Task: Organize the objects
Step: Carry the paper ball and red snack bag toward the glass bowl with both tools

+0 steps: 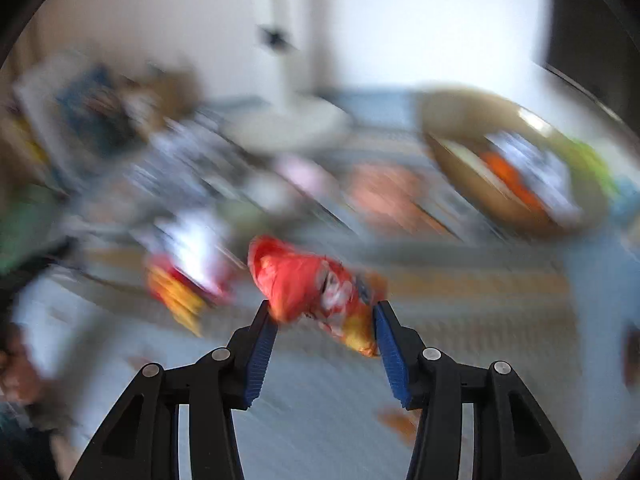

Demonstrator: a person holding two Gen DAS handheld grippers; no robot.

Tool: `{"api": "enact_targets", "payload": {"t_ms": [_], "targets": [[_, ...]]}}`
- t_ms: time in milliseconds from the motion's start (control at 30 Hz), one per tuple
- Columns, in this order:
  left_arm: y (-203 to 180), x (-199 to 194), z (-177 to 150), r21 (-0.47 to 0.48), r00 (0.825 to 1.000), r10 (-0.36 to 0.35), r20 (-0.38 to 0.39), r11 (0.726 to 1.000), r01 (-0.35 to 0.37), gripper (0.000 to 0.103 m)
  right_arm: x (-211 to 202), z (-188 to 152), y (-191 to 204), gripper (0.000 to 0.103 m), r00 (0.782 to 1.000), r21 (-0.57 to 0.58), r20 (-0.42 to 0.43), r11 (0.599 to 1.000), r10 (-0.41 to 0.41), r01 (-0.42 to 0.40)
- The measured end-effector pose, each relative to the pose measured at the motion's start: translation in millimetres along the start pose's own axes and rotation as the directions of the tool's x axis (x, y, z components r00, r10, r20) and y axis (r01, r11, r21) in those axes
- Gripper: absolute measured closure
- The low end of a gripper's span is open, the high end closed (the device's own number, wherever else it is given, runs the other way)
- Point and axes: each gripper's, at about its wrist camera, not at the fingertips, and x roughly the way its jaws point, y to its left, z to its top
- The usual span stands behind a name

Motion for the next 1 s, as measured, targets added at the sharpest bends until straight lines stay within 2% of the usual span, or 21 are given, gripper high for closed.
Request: {"api": "enact_targets", "payload": {"t_ms": [133, 167, 233, 300, 367, 500, 567, 633, 700, 767, 800, 867, 900, 1000], "targets": [[-21, -1, -10, 0.044, 0.993, 0.078, 0.083, 0.996, -0.082, 0.073, 0, -16, -20, 0.053, 0.998, 0.108, 0.006, 0.992, -0.061, 0.06], [-20, -4, -12, 0.052, 0.992, 0.075, 0.099, 0.995, -0.08, 0.073, -2, -17, -21, 0.052, 0.999, 0.121, 0.006, 0.992, -0.035, 0.034], [-14, 0, -10, 0.05, 0.993, 0.093, 0.067, 0.994, -0.096, 0.073, -3, -18, -25, 0.047, 0.993, 0.134, 0.0, 0.984, 0.118, -0.116], [-12, -2, -12, 0.044, 0.997, 0.054, 0.057, 0.997, -0.056, 0.073, -6, -21, -29, 0.035, 0.967, 0.141, 0.017, 0.957, 0.252, -0.252], [-18, 0, -13, 0.071, 0.999, 0.025, 0.044, 0.997, -0.028, 0.073, -8, -29, -30, 0.035, 0.952, 0.118, 0.051, 0.945, 0.3, -0.305], [-33, 2, -17, 0.144, 0.998, 0.05, 0.044, 0.988, -0.056, 0.071, -13, -38, -34, 0.035, 0.951, 0.078, 0.05, 0.948, 0.307, -0.31], [-39, 5, -19, 0.176, 0.997, 0.064, 0.035, 0.982, -0.069, 0.071, -11, -31, -33, 0.035, 0.963, 0.061, 0.042, 0.961, 0.268, -0.27], [-42, 5, -19, 0.193, 0.997, 0.066, 0.032, 0.979, -0.071, 0.071, -2, -21, -33, 0.035, 0.981, 0.055, 0.032, 0.98, 0.189, -0.191], [-42, 6, -20, 0.196, 0.997, 0.072, 0.029, 0.978, -0.077, 0.071, 8, -14, -29, 0.035, 0.981, -0.034, 0.03, 0.981, 0.19, -0.189], [-42, 8, -19, 0.195, 0.997, 0.07, 0.024, 0.978, -0.073, 0.071, 28, -4, -19, 0.032, 0.987, -0.127, -0.023, 0.979, 0.159, -0.161], [-42, 8, -19, 0.197, 0.997, 0.069, 0.023, 0.978, -0.073, 0.071, 34, 0, -14, 0.033, 0.99, -0.162, -0.023, 0.976, 0.141, -0.143], [-42, 7, -20, 0.201, 0.997, 0.071, 0.025, 0.977, -0.074, 0.071, 37, 9, -8, 0.046, 0.984, -0.169, -0.011, 0.97, 0.178, -0.177], [-42, 7, -20, 0.201, 0.997, 0.072, 0.026, 0.977, -0.075, 0.071, 36, 10, -9, 0.064, 0.983, -0.142, -0.002, 0.973, 0.186, -0.184], [-43, 8, -20, 0.2, 0.997, 0.073, 0.026, 0.977, -0.076, 0.071, 23, -4, -22, 0.066, 0.975, -0.035, 0.037, 0.976, 0.218, -0.217]]}}
